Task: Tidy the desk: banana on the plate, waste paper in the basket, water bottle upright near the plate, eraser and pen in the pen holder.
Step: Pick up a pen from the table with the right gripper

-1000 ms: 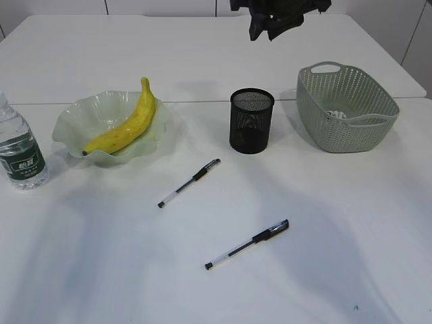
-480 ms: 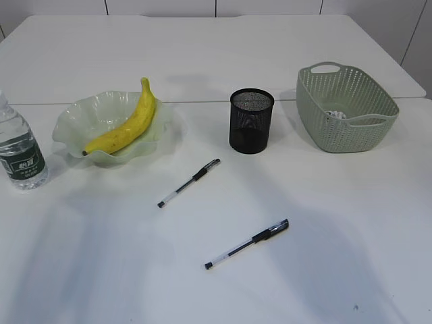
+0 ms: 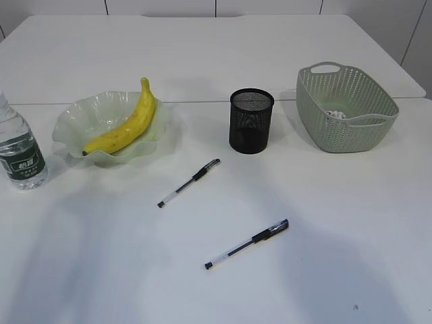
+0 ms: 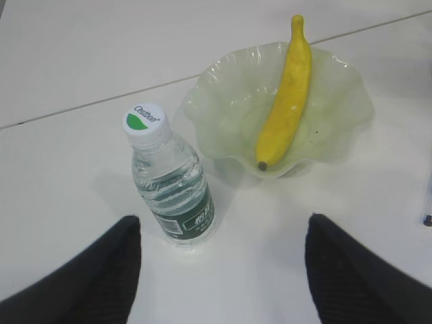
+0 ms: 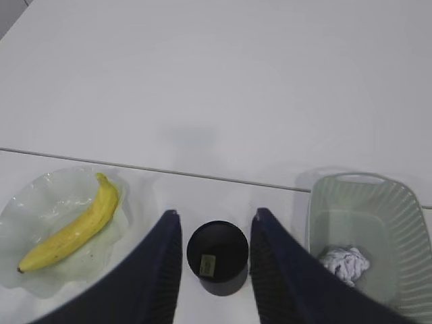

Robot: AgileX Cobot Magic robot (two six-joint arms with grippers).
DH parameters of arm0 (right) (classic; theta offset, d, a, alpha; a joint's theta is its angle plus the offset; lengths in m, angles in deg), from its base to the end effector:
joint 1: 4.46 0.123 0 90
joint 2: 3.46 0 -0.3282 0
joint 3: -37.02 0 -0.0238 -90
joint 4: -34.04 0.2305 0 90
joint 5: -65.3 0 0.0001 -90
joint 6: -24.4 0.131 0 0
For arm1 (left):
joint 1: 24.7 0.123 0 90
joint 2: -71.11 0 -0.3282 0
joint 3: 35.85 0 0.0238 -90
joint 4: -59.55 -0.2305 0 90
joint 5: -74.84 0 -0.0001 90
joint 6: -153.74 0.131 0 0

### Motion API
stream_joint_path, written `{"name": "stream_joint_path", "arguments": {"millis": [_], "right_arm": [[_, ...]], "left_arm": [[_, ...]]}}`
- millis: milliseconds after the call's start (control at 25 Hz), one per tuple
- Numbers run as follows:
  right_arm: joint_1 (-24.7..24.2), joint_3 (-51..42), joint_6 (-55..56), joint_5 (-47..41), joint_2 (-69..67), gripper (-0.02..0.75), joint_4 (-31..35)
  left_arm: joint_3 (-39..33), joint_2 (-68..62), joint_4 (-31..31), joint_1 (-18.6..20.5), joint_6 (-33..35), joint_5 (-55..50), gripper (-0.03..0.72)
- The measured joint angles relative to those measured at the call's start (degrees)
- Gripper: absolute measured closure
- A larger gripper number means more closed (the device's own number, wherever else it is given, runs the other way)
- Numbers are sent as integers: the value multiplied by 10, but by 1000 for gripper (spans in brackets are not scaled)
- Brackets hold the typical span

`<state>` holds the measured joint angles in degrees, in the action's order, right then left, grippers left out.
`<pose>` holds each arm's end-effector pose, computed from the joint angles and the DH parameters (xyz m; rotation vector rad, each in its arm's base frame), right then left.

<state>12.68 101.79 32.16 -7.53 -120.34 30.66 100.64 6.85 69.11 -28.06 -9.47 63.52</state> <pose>0.4063 0.1176 0.5011 -0.1656 2.1781 0.1756 0.1982 -0.0159 0.3075 0.2147 2.0644 0.0095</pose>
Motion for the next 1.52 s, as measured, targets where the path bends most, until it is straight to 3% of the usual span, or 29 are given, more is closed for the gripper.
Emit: {"name": "stream_joint_path", "arguments": {"millis": [400, 800, 1520], "right_arm": [[0, -154, 0, 0, 113, 482, -40], [0, -243, 0, -1, 168, 482, -43], [0, -483, 48, 3, 239, 482, 18]], "left_arm": [[0, 0, 0, 0, 0, 0, 151], [0, 0, 0, 0, 0, 0, 151], [0, 0, 5, 0, 0, -45, 151]]}}
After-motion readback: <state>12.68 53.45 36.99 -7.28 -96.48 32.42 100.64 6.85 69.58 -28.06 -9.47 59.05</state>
